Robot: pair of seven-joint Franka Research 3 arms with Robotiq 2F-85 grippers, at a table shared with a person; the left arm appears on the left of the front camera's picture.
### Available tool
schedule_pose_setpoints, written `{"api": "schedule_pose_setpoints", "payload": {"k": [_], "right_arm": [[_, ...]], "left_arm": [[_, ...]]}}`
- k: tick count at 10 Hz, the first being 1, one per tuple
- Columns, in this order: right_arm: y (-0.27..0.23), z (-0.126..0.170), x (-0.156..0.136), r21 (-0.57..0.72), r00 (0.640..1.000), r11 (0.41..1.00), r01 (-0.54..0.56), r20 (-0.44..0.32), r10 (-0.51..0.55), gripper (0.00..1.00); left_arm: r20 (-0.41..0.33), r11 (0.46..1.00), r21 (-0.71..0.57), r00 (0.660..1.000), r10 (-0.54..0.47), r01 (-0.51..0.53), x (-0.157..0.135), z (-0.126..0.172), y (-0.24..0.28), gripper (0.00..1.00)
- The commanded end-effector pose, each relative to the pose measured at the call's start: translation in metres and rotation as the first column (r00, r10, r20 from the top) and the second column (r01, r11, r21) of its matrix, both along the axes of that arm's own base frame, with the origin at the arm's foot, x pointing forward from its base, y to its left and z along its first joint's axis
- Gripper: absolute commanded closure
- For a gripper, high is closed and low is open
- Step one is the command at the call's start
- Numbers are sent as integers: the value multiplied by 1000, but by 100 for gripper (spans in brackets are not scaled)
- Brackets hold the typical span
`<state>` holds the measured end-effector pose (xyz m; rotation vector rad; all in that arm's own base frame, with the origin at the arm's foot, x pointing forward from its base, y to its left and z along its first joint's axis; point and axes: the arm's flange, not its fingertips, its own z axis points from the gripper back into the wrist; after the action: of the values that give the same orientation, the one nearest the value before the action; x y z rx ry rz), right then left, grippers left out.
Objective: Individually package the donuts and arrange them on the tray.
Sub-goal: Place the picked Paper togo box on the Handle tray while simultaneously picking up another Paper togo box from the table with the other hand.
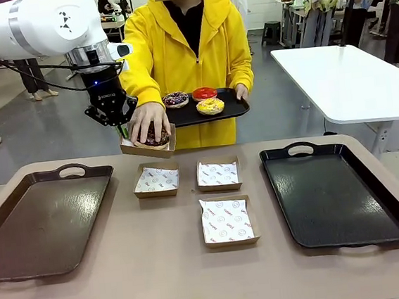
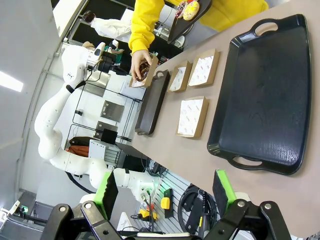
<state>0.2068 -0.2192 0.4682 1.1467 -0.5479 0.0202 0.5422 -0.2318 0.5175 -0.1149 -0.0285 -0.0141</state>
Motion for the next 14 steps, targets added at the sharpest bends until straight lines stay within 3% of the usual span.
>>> {"api": "schedule_pose_setpoints", "payload": {"k": [1,13,14], "right_arm": [[0,0,0,7,1000,1000,-5,12,5,0],[0,0,0,0,1000,1000,0,0,0,0],[24,16,7,-91,997,993,-78,-29,76,0]], "left_arm": [[5,1000,2,1000,9,-9,-5,0,3,100],[0,1000,0,1000,0,0,0,0,0,99],[22,1000,10,1000,-10,10,-5,11,3,99]]}}
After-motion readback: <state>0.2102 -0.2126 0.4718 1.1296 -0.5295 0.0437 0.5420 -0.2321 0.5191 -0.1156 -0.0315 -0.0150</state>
